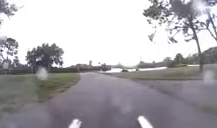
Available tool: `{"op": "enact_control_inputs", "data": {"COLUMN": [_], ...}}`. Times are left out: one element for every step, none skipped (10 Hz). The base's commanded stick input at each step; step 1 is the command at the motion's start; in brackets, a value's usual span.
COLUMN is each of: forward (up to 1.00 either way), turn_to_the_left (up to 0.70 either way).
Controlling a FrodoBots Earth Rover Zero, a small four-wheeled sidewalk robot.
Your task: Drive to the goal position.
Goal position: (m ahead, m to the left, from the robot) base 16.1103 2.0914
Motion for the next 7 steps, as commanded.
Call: {"op": "enact_control_inputs", "data": {"forward": [0.7, 0.7, 0.7, 0.7, 0.7, 0.7, 0.7], "turn_to_the_left": [0.0, 0.0, 0.0, 0.0, 0.0, 0.0, 0.0]}}
